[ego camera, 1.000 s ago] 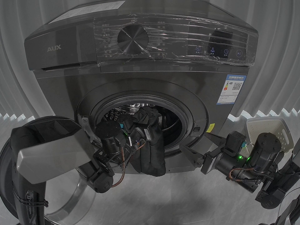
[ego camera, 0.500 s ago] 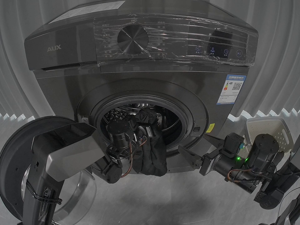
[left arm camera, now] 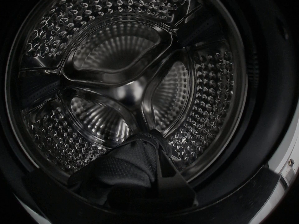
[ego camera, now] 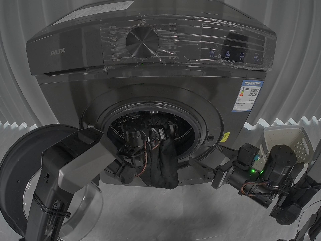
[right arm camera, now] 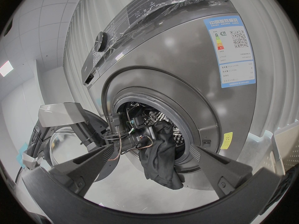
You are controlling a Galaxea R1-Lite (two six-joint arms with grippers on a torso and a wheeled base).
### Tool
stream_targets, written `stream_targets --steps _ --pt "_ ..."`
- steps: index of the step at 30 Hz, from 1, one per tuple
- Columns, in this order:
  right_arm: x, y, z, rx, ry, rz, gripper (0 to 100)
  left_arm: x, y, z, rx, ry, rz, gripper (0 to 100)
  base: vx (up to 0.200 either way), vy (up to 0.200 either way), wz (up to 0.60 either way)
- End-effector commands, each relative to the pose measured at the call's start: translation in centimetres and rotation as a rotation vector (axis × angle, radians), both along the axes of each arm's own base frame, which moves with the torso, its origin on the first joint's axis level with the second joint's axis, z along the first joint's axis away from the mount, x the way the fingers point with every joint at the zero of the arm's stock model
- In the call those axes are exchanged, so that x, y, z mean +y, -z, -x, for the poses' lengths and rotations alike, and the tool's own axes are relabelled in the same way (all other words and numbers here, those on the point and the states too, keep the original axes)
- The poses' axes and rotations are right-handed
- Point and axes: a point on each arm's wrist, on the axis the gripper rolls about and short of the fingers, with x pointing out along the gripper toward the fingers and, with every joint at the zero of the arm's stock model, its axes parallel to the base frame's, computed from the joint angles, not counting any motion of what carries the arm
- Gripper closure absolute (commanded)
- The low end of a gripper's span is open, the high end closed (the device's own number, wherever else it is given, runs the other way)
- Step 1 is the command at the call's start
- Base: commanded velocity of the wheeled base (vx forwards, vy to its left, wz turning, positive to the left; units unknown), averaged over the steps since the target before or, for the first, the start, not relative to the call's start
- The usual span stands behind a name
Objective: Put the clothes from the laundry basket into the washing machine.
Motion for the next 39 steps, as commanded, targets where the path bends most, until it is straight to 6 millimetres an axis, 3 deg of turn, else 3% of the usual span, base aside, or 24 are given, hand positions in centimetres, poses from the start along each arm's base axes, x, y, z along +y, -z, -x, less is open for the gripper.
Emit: stream_targets --steps 1,7,15,26,27,32,39 --pt "0.3 0.3 0.1 0.006 -0.008 0.005 0 0.0 1.4 -2.3 -0.005 -0.017 0.002 100 0.0 0.0 0.0" --pt "0.3 0.3 0.1 0.006 -0.007 0.005 0 -0.5 1.3 -4.5 -0.021 -0.03 0.011 100 0.0 0.0 0.0" --pt "0.3 0.2 0.0 0.004 -0.008 0.005 0 0.0 -0.1 -6.0 -0.037 -0.06 0.024 100 0.0 0.0 0.0" --pt "0.3 0.4 0.0 0.01 -0.008 0.01 0 0.1 0.0 -6.1 -0.038 -0.074 0.023 100 0.0 0.0 0.0" --pt "0.3 0.4 0.0 0.011 -0.008 0.009 0 0.1 0.1 -6.1 -0.035 -0.076 0.022 0 0.0 0.0 0.0" --pt "0.3 0.4 0.0 0.011 -0.01 0.009 0 0.0 0.1 -5.9 -0.033 -0.072 0.022 0 0.0 0.0 0.0" --pt "0.3 0.4 0.0 0.009 -0.012 0.009 0 -0.3 0.1 -2.7 0.068 -0.037 -0.041 0 0.0 0.0 0.0"
